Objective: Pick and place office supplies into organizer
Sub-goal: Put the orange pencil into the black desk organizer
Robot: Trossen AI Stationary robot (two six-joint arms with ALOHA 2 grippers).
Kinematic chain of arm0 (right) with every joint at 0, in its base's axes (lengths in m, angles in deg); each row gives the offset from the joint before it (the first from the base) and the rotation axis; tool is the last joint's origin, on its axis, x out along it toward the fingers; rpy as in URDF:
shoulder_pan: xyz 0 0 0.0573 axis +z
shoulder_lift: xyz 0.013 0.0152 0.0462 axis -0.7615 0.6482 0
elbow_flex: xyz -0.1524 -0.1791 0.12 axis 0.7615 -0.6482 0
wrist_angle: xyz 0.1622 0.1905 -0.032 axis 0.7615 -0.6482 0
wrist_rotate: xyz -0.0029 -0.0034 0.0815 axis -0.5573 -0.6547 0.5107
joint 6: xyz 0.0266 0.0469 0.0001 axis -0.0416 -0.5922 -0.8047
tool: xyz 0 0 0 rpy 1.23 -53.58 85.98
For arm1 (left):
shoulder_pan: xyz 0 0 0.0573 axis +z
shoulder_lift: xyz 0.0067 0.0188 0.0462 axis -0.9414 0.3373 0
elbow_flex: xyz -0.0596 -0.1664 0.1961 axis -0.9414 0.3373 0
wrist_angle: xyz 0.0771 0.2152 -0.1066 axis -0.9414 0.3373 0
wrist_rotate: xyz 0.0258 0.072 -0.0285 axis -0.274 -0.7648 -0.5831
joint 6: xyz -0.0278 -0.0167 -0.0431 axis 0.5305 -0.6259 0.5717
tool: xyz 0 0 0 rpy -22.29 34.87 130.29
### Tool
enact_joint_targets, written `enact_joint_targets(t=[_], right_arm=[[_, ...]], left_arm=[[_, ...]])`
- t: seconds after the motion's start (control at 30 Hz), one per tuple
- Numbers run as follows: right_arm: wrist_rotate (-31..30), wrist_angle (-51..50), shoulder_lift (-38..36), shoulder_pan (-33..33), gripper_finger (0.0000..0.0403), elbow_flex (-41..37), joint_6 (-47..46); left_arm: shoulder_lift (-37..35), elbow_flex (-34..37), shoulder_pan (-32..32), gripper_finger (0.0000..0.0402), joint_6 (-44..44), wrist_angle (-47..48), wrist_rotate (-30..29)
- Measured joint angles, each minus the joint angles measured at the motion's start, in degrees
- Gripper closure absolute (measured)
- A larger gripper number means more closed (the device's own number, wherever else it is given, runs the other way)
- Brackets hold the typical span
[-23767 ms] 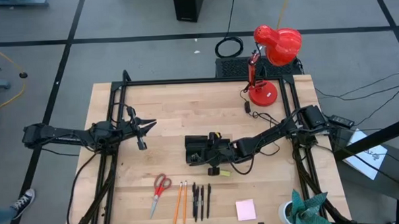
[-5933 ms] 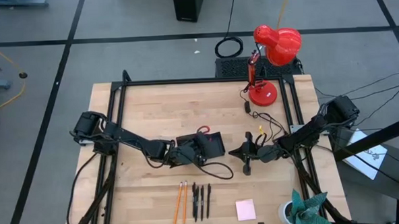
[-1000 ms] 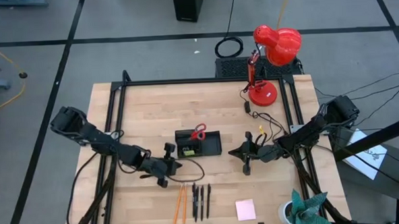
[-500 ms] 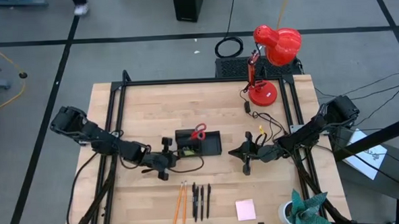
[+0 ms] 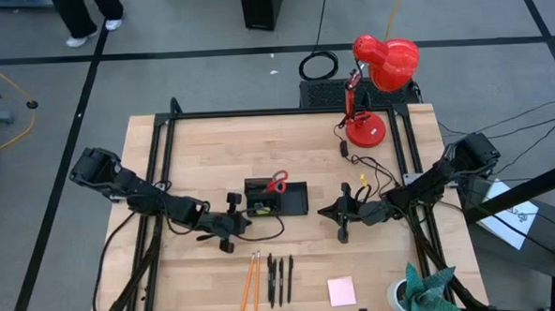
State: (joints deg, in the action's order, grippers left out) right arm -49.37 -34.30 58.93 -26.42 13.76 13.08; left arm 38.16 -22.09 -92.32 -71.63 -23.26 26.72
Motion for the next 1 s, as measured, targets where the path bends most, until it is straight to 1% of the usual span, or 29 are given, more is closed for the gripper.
enact_joint_targets(t=[0.07, 0.17, 0.3, 0.43, 0.57, 0.7, 0.77, 0.83, 0.9, 0.93, 1.0], right_arm=[[0.00, 0.00, 0.00, 0.00, 0.0399, 0.00, 0.00], [0.20, 0.00, 0.00, 0.00, 0.0399, 0.00, 0.00], [0.39, 0.00, 0.00, 0.02, 0.0399, 0.00, 0.00], [0.46, 0.00, 0.00, 0.02, 0.0399, 0.01, 0.00], [0.48, 0.29, 0.00, 0.02, 0.0399, 0.00, 0.84], [0.73, 3.04, 0.00, 0.02, 0.0399, 0.00, 6.19], [4.43, 5.63, 0.00, -0.42, 0.0399, 0.00, 9.31], [10.93, 7.92, 0.00, -1.39, 0.0399, 0.01, 11.02], [16.07, 9.77, 0.00, -2.38, 0.0399, 0.00, 11.91], [16.99, 10.35, 0.00, -2.92, 0.0399, 0.02, 12.45], [16.69, 10.49, -0.14, -3.78, 0.0399, 0.01, 13.55]], left_arm=[[0.00, 0.00, -0.64, 0.0393, 2.29, 0.11, 1.63], [0.00, -0.03, -1.39, 0.0399, 7.96, 1.27, 3.86], [0.00, -0.05, -2.14, 0.0387, 16.24, 5.67, 6.27], [0.00, -0.05, -4.22, 0.0381, 19.77, 9.37, 5.66], [0.00, -0.05, -8.47, 0.0397, 21.40, 9.24, 1.22], [0.00, -0.03, -14.19, 0.0393, 25.27, 8.08, -7.13], [0.00, -0.05, -17.06, 0.0396, 28.13, 7.10, -10.39], [0.00, -0.04, -19.77, 0.0399, 30.46, 4.85, -14.24], [0.00, -0.05, -22.43, 0.0396, 30.78, 1.36, -18.06], [0.00, -0.05, -23.57, 0.0395, 30.25, -0.56, -19.57], [0.00, -0.05, -25.21, 0.0398, 28.16, -5.20, -21.68]])
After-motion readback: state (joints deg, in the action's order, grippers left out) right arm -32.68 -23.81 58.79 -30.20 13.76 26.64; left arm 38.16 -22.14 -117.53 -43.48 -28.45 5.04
